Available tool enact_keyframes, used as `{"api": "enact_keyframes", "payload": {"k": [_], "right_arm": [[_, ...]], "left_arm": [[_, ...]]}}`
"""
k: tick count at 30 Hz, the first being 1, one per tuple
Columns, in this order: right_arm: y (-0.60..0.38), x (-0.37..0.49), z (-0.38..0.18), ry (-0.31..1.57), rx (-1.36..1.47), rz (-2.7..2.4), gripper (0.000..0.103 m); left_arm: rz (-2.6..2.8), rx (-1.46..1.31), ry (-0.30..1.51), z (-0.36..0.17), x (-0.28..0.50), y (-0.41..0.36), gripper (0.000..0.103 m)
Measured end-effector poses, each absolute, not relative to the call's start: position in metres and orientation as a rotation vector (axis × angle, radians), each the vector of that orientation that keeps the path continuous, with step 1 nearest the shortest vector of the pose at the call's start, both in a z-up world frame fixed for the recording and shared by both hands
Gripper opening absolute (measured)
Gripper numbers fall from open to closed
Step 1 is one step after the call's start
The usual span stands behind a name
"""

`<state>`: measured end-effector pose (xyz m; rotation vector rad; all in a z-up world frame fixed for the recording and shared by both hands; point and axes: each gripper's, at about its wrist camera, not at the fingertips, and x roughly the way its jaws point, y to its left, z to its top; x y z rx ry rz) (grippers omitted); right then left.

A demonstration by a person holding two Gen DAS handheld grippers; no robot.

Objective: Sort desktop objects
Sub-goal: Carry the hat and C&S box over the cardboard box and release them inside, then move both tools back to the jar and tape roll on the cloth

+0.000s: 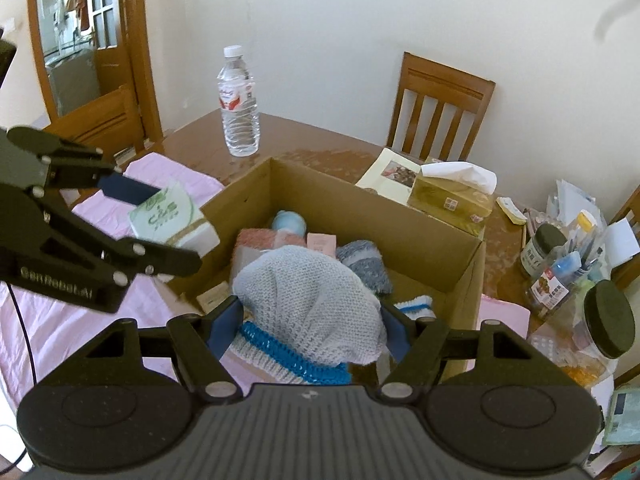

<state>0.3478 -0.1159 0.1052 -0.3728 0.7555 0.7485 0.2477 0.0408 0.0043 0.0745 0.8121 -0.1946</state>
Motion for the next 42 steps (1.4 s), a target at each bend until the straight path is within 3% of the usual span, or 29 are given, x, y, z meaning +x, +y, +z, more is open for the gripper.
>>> {"api": "enact_keyframes", "payload": {"k": [3,5,7,9,42], "right_arm": [[-0.111,0.359,0.101,0.764,-0.373,0.750,0.077],[-0.107,0.364,0.098,0.773,-0.376,0.764,0.080],[-0.104,0.367,0.095,0.770,-0.383,0.766,0.093],[-0.103,0.368,0.093,0.764,-0.391,0.760,0.103],[-0.189,0.291,0.091,0.735,-0.379,0.834,0.103]], "left_arm": [[-0.187,0.075,0.829,-0.002,0.255,0.042,0.066],[-0.182,0.085,0.844,-0.007,0.259,0.042,0.075],[-0.159,0.091,0.839,-0.010,0.261,0.044,0.086],[-0.159,0.084,0.839,-0.010,0.261,0.046,0.088],[-0.116,0.064,0.833,0.000,0.163,-0.022,0.090]]}}
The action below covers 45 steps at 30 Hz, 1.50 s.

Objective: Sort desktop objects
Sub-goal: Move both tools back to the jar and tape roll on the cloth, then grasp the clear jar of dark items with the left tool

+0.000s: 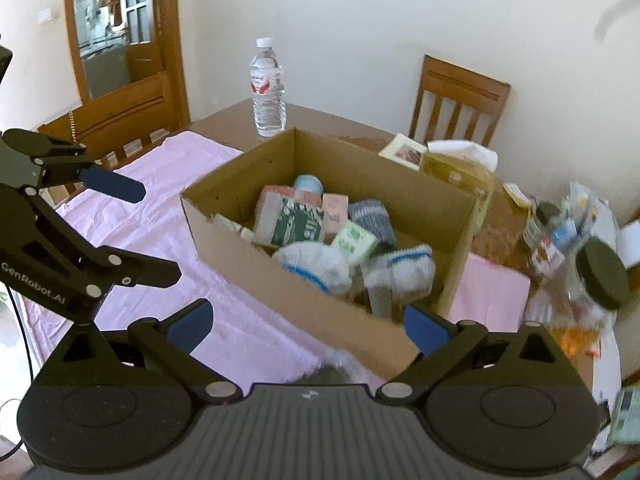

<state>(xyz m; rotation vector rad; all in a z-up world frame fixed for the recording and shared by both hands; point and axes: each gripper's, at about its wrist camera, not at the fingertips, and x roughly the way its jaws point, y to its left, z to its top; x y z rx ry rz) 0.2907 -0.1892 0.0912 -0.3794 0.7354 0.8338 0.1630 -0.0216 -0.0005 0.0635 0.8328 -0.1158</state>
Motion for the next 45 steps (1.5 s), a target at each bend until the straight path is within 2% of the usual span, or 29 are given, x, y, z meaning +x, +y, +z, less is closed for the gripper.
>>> {"api": "enact_keyframes", "payload": {"k": [19,45], "right_arm": [[-0.234,0.227,0.047,0.839,-0.332,0.582,0.103],[-0.308,0.283,-0.015,0.936,-0.267,0.567,0.103]], "left_arm": [[-0.264,0.045,0.859,-0.038,0.148,-0.048,0.090],[-0.204,0.063,0.971,-0.096,0.214,-0.129,0.089]]}}
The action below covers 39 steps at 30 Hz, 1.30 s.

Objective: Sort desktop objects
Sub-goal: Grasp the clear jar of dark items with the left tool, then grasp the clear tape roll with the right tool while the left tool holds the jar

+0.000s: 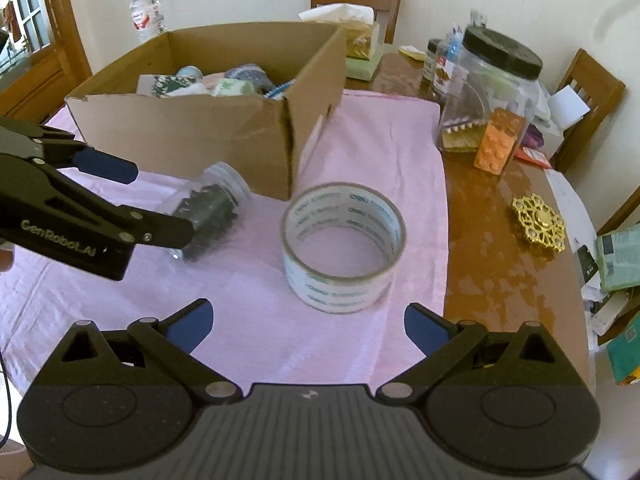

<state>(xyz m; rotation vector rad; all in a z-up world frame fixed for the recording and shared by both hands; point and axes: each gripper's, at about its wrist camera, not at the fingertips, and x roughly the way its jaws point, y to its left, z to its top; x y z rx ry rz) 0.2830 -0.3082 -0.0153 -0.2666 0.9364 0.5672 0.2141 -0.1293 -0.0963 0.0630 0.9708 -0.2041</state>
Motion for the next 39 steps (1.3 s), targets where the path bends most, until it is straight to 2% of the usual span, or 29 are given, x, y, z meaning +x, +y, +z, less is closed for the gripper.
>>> {"api": "enact_keyframes", "payload": {"k": [5,9,12,14,19,21,35,39], "right_arm": [[-0.315,0.295,-0.023,0.947,-0.276,0.576,0.103],[-0.318,0.304,-0.028,0.956,-0.271,0.592,0.103],[-0.318,0.311,-0.030,0.957,-0.274,0.603,0.103],[-0.318,0.314,-0.031,0.955,-0.274,0.611,0.103],[-0.316,0.320,-0.031,0.948,-0.283,0.631,0.103],[-0.314,0.322,-0.032,0.941,-0.292,0.638,0.103],[-0.294,0.341,-0.040,0.884,-0.375,0.682,0.102],[-0.289,0.344,-0.039,0.879,-0.391,0.702,0.095]], "left_arm": [[-0.192,0.073,0.994,-0.108,0.226,-0.136,0.089],[-0.185,0.073,1.011,-0.116,0.231,-0.138,0.085],[-0.185,0.061,1.018,-0.119,0.235,-0.139,0.076],[-0.182,0.061,1.022,-0.120,0.237,-0.140,0.075],[-0.185,0.061,1.037,-0.124,0.242,-0.141,0.056],[-0.182,0.053,1.040,-0.125,0.242,-0.141,0.053],[-0.189,0.064,1.047,-0.124,0.242,-0.139,0.053],[-0.200,0.077,1.045,-0.122,0.240,-0.139,0.053]]}}
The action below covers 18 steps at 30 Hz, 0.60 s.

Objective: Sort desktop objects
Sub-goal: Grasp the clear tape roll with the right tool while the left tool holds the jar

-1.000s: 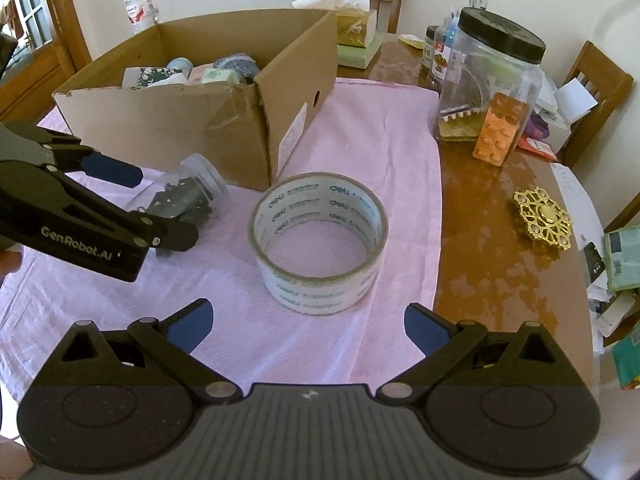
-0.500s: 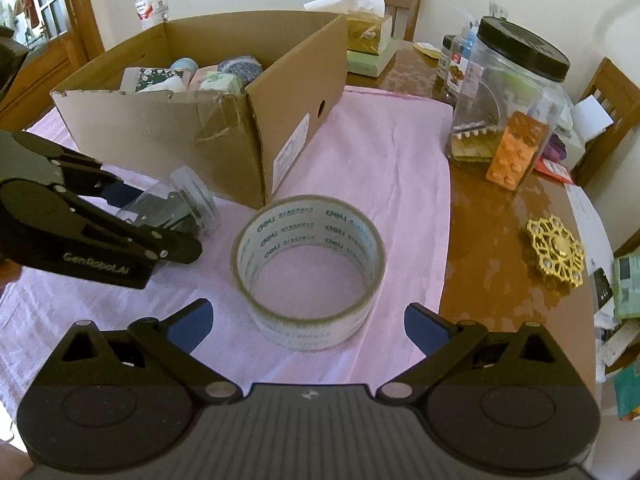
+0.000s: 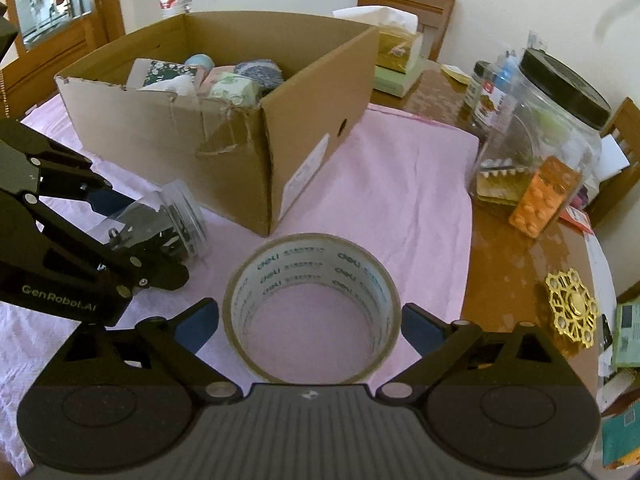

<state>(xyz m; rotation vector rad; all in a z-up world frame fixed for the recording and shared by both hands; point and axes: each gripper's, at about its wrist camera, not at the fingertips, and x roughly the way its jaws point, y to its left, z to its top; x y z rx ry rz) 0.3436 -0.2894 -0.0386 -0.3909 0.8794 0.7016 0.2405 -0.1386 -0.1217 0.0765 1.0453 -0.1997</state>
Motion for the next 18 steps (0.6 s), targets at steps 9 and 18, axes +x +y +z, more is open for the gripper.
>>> {"api": "enact_keyframes", "payload": {"k": [9,18], "right_arm": [[-0.290,0.343,-0.032,0.910,-0.394,0.710,0.088],[-0.291,0.328,-0.008,0.910,-0.431,0.759,0.088]], "left_arm": [[-0.241,0.107,1.027,-0.108,0.234,-0.136,0.053],[-0.280,0.109,1.027,-0.082,0.221,-0.132,0.053]]}}
